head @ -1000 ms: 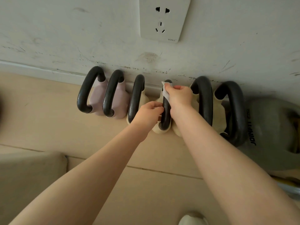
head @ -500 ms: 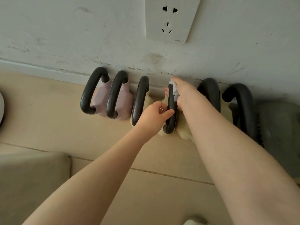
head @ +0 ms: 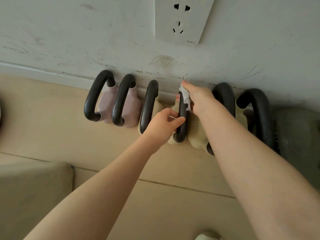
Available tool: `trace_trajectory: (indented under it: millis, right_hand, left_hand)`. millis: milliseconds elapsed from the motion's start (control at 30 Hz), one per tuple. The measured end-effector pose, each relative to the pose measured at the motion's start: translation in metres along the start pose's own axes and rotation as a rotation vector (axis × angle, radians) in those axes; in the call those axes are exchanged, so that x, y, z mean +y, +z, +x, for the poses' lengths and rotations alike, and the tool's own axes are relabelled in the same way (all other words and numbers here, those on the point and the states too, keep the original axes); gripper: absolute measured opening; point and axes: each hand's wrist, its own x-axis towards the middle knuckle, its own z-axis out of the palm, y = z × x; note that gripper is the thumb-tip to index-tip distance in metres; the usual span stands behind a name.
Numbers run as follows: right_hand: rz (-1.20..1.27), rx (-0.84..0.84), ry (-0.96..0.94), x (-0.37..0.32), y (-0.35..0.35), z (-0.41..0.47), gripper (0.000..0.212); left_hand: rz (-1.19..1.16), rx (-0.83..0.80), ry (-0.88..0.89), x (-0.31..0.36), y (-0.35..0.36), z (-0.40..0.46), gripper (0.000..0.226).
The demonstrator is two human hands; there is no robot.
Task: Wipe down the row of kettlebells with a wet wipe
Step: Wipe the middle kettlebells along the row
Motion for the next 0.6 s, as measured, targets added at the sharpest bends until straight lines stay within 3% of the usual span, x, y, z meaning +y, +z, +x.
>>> trace_trajectory:
  millis: [100,300,400,467,600]
  right_hand:
    - [-0.032,-0.064,0.132,-0.008,0.001,0.012,0.035]
    - [0.171,-0.121,0.094,0.005,0.002,0.025,0.024]
    - [-0.015,-0.067,0.077,-0.004,0.005,0.011,0.030]
    - [-0.233,0.057,-0.090,0.001,0.003,0.004,0.031]
    - [-0.636,0.276,-0.616,0.025,-0.006,-0.014,0.023]
  left_hand:
    - [-0.013,0.019,0.002,0.000,0.001,-0.001,0.011]
    - [0.015,0.024,0.000,0.001,0.001,0.000,0.013]
    - [0.012,0.028,-0.001,0.002,0.001,0.000,0.015]
    - [-0.004,0.031,-0.002,0.002,0.002,0.000,0.016]
    - [-0.009,0.046,0.006,0.001,0.003,0.000,0.012]
